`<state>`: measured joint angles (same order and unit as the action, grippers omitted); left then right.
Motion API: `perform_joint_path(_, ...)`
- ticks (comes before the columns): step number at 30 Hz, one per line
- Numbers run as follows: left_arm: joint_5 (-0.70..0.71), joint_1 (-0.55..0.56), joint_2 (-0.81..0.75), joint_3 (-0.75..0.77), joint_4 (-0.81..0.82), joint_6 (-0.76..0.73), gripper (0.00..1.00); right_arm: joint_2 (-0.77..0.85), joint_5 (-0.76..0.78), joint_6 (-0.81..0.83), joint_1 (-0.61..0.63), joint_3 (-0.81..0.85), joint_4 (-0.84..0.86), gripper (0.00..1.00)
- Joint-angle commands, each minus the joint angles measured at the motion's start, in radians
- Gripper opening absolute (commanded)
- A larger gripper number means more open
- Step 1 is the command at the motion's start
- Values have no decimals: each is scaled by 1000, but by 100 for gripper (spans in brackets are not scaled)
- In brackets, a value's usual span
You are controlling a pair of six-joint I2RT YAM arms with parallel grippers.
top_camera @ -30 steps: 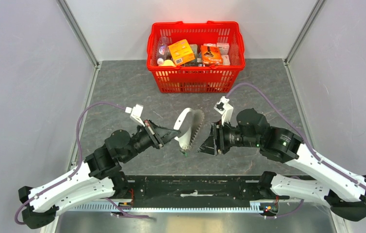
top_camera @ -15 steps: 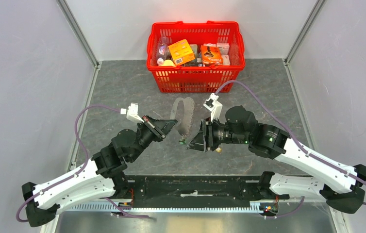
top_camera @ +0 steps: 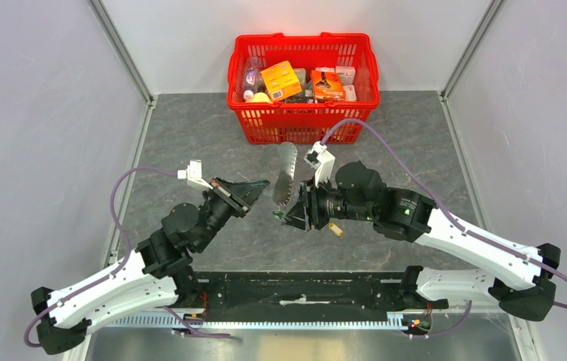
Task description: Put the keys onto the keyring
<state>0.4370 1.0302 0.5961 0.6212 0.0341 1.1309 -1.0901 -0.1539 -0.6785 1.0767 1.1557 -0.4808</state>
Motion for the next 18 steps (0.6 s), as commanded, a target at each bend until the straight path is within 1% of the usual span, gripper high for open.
perform_joint_path(1,30,5,-18,14,75,54,2,-4,49,64,13,75,9,42)
perform_joint_path(8,-1,5,-32,28,77,79,2,-10,83,122,24,104,5,44)
perform_joint_path(15,-20,5,-36,35,90,101,2,-34,144,165,49,130,-16,44)
perform_joint_path(18,-21,5,-42,38,93,104,2,-34,148,173,62,133,-16,43)
